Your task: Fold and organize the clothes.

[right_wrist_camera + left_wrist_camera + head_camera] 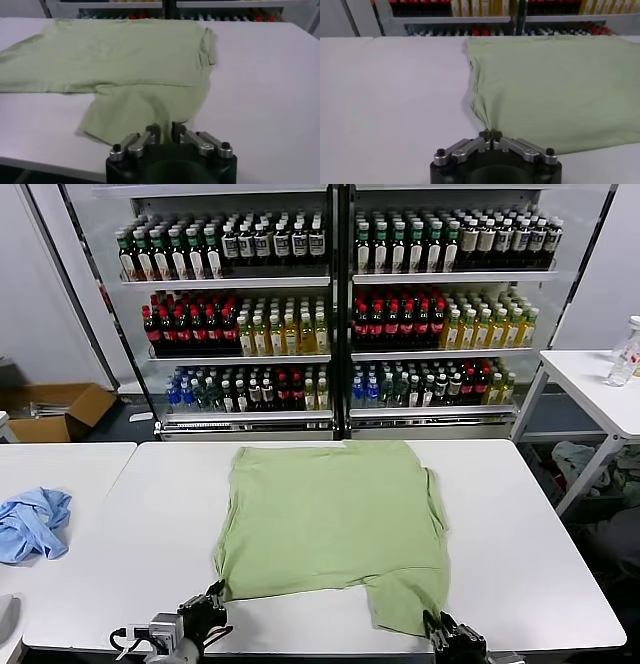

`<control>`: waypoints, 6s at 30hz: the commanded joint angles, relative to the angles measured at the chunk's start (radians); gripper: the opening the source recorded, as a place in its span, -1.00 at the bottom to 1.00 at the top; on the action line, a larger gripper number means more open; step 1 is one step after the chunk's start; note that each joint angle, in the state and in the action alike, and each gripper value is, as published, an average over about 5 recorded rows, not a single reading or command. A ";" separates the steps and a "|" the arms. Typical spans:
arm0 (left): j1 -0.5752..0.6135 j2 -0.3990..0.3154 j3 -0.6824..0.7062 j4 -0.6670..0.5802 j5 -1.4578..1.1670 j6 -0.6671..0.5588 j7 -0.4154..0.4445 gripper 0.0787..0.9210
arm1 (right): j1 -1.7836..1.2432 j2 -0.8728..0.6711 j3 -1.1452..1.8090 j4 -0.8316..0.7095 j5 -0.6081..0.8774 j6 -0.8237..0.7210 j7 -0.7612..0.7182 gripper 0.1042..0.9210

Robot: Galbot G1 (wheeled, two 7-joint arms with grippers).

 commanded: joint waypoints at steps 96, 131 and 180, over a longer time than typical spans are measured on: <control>0.143 0.070 -0.118 -0.126 -0.318 0.037 -0.076 -0.96 | -0.033 -0.090 0.047 0.036 -0.112 -0.079 -0.012 -0.85; -0.749 0.133 0.271 0.554 -0.270 0.008 -0.135 0.77 | 1.291 0.097 -0.507 -0.927 0.043 -0.089 -0.021 0.76; -0.788 0.085 0.275 0.738 -0.468 -0.011 0.000 -0.75 | 1.344 0.264 -0.492 -1.174 0.072 -0.067 -0.145 -0.94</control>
